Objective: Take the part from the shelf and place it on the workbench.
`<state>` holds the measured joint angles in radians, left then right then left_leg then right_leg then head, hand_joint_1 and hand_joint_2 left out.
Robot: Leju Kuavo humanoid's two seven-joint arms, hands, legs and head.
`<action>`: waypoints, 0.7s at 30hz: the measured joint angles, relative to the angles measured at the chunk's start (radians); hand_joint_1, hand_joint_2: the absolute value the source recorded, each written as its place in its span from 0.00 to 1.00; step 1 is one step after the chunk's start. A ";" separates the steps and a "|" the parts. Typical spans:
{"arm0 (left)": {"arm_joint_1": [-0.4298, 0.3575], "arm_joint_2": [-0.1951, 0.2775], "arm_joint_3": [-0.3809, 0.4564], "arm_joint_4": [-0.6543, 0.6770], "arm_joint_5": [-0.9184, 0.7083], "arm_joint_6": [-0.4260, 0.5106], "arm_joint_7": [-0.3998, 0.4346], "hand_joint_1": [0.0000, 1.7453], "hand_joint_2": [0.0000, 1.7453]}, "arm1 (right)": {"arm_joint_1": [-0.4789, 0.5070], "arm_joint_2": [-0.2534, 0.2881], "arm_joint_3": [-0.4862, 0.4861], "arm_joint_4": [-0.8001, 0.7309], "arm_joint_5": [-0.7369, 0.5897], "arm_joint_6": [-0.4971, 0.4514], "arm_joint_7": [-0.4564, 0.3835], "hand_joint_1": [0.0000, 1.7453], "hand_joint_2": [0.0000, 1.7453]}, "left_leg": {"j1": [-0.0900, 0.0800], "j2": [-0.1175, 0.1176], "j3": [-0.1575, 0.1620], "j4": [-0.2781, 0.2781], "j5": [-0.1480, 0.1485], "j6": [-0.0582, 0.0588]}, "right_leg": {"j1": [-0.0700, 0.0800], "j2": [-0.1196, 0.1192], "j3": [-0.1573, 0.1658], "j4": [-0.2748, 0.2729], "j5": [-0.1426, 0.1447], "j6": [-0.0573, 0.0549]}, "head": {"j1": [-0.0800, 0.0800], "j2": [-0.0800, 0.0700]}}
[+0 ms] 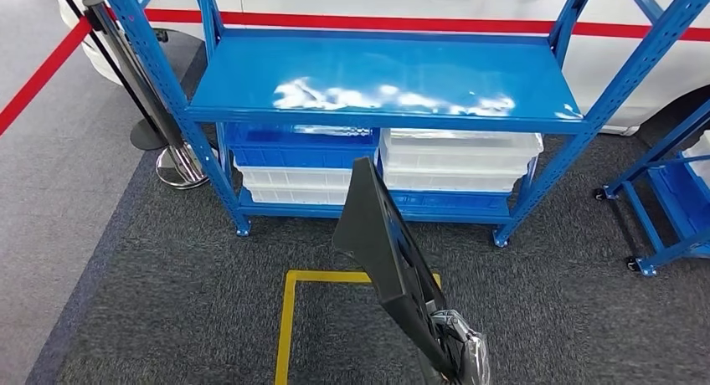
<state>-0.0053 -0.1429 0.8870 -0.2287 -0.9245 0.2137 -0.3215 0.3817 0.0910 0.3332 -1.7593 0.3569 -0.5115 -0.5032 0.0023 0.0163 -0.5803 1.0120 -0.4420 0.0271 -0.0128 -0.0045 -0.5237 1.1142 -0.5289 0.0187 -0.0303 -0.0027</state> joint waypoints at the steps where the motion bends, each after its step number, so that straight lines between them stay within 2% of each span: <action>1: 0.000 0.000 0.001 0.000 -0.002 -0.001 0.000 0.00 1.00 | 0.001 0.002 -0.001 0.000 0.002 0.001 0.001 1.00 1.00 | -0.001 0.000 -0.009 0.007 0.005 -0.005 | 0.002 0.000 0.037 -0.059 -0.006 -0.005 | 0.000 0.000; 2: -0.001 0.000 0.002 0.000 -0.005 -0.003 0.000 0.00 1.00 | 0.002 0.004 -0.002 -0.001 0.004 0.002 0.002 1.00 1.00 | -0.002 0.000 -0.014 0.010 0.011 -0.010 | 0.005 0.000 0.058 -0.096 -0.016 -0.010 | 0.000 0.000; 3: -0.001 0.000 0.004 0.000 -0.009 -0.005 0.001 0.00 1.00 | 0.004 0.006 -0.003 -0.001 0.007 0.003 0.004 1.00 1.00 | -0.003 0.000 -0.018 0.011 0.018 -0.016 | 0.008 0.000 0.062 -0.113 -0.020 -0.016 | 0.000 0.000; 5: 0.000 0.001 0.007 -0.001 -0.016 -0.009 0.002 0.00 1.00 | 0.010 0.011 -0.006 -0.003 0.014 0.004 0.008 1.00 1.00 | -0.001 -0.003 -0.025 0.014 0.022 -0.029 | 0.007 -0.002 0.050 -0.118 -0.006 -0.031 | 0.000 0.000; 6: 0.000 0.002 0.008 -0.001 -0.019 -0.010 0.002 0.00 1.00 | 0.012 0.014 -0.007 -0.004 0.017 0.004 0.010 1.00 1.00 | 0.000 -0.005 -0.033 0.029 0.000 -0.035 | 0.004 -0.004 0.041 -0.120 0.004 -0.040 | 0.000 0.000; 7: 0.001 0.002 0.008 -0.001 -0.021 -0.011 0.003 0.00 1.00 | 0.014 0.017 -0.009 -0.004 0.018 0.004 0.012 1.00 1.00 | 0.002 -0.006 -0.045 0.061 -0.037 -0.040 | 0.002 -0.005 0.030 -0.122 0.015 -0.047 | 0.000 0.000; 9: 0.001 0.002 0.009 -0.001 -0.023 -0.013 0.003 0.00 1.00 | 0.016 0.021 -0.012 -0.005 0.018 0.004 0.014 1.00 1.00 | 0.006 -0.008 -0.076 0.174 -0.136 -0.048 | 0.003 -0.006 0.005 -0.121 0.036 -0.055 | 0.000 0.000; 10: 0.001 0.002 0.009 -0.001 -0.024 -0.014 0.003 0.00 1.00 | 0.018 0.022 -0.014 -0.006 0.018 0.004 0.014 1.00 1.00 | 0.007 -0.008 -0.086 0.232 -0.167 -0.050 | 0.004 -0.007 -0.009 -0.119 0.045 -0.055 | 0.000 0.000; 11: 0.000 0.003 0.009 -0.001 -0.024 -0.014 0.003 0.00 1.00 | 0.019 0.023 -0.015 -0.006 0.019 0.004 0.015 1.00 1.00 | 0.008 -0.008 -0.086 0.272 -0.174 -0.052 | 0.005 -0.007 -0.024 -0.116 0.055 -0.055 | 0.000 0.000; 12: 0.000 0.004 0.009 -0.001 -0.026 -0.014 0.003 0.00 1.00 | 0.020 0.023 -0.016 -0.005 0.019 0.004 0.015 1.00 1.00 | 0.008 -0.008 -0.071 0.280 -0.159 -0.052 | 0.005 -0.007 -0.039 -0.113 0.064 -0.053 | 0.000 0.000; 13: 0.000 0.005 0.009 -0.001 -0.027 -0.014 0.004 0.00 1.00 | 0.022 0.023 -0.017 -0.006 0.020 0.004 0.016 1.00 1.00 | 0.009 -0.008 -0.040 0.254 -0.130 -0.051 | 0.005 -0.007 -0.053 -0.109 0.072 -0.051 | 0.000 0.000; 14: -0.001 0.006 0.009 -0.001 -0.029 -0.014 0.004 0.00 1.00 | 0.023 0.025 -0.018 -0.006 0.020 0.003 0.016 1.00 1.00 | 0.009 -0.008 0.008 0.196 -0.100 -0.049 | 0.005 -0.007 -0.065 -0.103 0.079 -0.049 | 0.000 0.000; 15: -0.002 0.007 0.009 -0.002 -0.033 -0.014 0.004 0.00 1.00 | 0.025 0.027 -0.019 -0.008 0.021 0.001 0.017 1.00 1.00 | 0.008 -0.009 0.061 0.121 -0.089 -0.045 | 0.006 -0.006 -0.075 -0.098 0.085 -0.045 | 0.000 0.000; 16: -0.004 0.007 0.009 -0.002 -0.036 -0.014 0.004 0.00 1.00 | 0.027 0.029 -0.021 -0.010 0.021 -0.001 0.018 1.00 1.00 | 0.006 -0.011 0.109 0.050 -0.089 -0.041 | 0.007 -0.007 -0.082 -0.093 0.091 -0.040 | 0.000 0.000; 17: -0.005 0.008 0.009 -0.003 -0.040 -0.015 0.004 0.00 1.00 | 0.030 0.030 -0.022 -0.013 0.021 -0.003 0.020 1.00 1.00 | 0.004 -0.012 0.140 -0.002 -0.097 -0.037 | 0.008 -0.007 -0.086 -0.091 0.097 -0.035 | 0.000 0.000; 18: -0.006 0.008 0.009 -0.003 -0.044 -0.016 0.005 0.00 1.00 | 0.033 0.032 -0.023 -0.016 0.023 -0.005 0.021 1.00 1.00 | 0.001 -0.013 0.152 -0.028 -0.105 -0.033 | 0.008 -0.008 -0.089 -0.090 0.105 -0.029 | 0.000 0.000; 20: -0.006 0.010 0.009 -0.003 -0.052 -0.018 0.006 0.00 1.00 | 0.041 0.036 -0.027 -0.022 0.026 -0.007 0.022 1.00 1.00 | 0.001 -0.010 0.144 -0.038 -0.094 -0.021 | 0.007 -0.008 -0.092 -0.089 0.115 -0.016 | 0.000 0.000; 21: -0.007 0.010 0.010 -0.003 -0.056 -0.019 0.007 0.00 1.00 | 0.046 0.037 -0.028 -0.025 0.028 -0.007 0.023 1.00 1.00 | 0.003 -0.008 0.137 -0.040 -0.084 -0.014 | 0.006 -0.006 -0.097 -0.080 0.101 -0.011 | 0.000 0.000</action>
<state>-0.0119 -0.1327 0.8967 -0.2319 -0.9807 0.1945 -0.3147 0.4272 0.1284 0.3049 -1.7843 0.3845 -0.5186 -0.4807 0.0055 0.0086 -0.4437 0.9721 -0.5259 0.0133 -0.0066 -0.0106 -0.6211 1.0345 -0.4283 0.0081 -0.0302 -0.0027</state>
